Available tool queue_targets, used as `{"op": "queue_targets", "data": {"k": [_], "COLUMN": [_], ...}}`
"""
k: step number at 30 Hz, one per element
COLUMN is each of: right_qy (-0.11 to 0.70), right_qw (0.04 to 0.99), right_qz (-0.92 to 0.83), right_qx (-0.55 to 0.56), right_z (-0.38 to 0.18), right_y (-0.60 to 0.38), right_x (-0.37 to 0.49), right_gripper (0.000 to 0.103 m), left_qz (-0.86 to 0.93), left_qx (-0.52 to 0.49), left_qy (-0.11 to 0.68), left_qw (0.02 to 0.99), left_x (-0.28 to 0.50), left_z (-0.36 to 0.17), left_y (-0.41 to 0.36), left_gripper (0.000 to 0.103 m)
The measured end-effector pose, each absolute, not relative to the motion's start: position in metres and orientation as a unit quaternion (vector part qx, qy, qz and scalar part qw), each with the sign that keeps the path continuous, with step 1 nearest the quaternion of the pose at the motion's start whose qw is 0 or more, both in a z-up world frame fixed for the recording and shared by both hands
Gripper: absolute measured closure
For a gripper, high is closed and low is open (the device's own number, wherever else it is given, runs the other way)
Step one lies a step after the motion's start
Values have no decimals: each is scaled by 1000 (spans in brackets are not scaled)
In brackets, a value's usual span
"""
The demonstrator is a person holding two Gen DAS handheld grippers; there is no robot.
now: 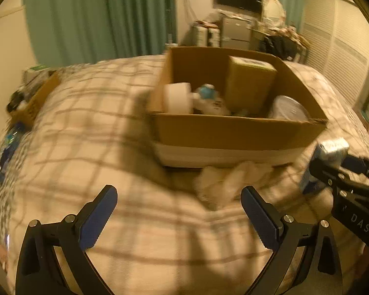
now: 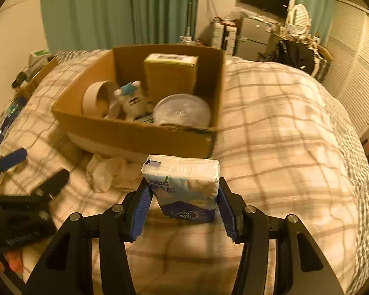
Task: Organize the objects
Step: 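Grasp the white lace cloth with the left tool while the right tool holds the tissues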
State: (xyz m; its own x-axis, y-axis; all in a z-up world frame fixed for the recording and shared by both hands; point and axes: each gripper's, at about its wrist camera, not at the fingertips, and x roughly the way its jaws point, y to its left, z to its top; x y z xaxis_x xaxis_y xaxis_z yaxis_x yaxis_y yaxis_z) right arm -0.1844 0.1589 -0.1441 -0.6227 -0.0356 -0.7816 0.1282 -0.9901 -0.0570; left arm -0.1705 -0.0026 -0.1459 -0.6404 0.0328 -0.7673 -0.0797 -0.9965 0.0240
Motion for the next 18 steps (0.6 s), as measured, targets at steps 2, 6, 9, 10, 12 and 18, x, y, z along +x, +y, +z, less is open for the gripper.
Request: {"op": "queue_targets", "data": {"k": [2,6,9,10,12,18], "right_qy": [52,53,46,44,42,34], "right_qw": [41,37,36,36,36,40], "right_qz": [-899,-901,-901,-900,-900,-901], "right_qx": [432,429,431,432,433,432], "right_z": [-142,-140,-142,-144,-145,-145], "right_y": [161,164,165,165,165,167], "right_x": [-186,-186,-186,-187,-188,-187], "right_gripper": [52,52,52,52,52,52], "left_qz": [902,891,885,885,879,881], "left_qx": [-429,-448,-458,-458,-467,-461], "left_qy": [39,44,30,30,32,37], "left_qw": [42,65,79,81,94,102], "left_x": [-176,-190,-198,-200,-203,-193], "left_z": [-152,-167,-177,-181,-186,-185], "left_y": [10,24,29,31,36,37], "left_gripper": [3,12,22,28,44,88]}}
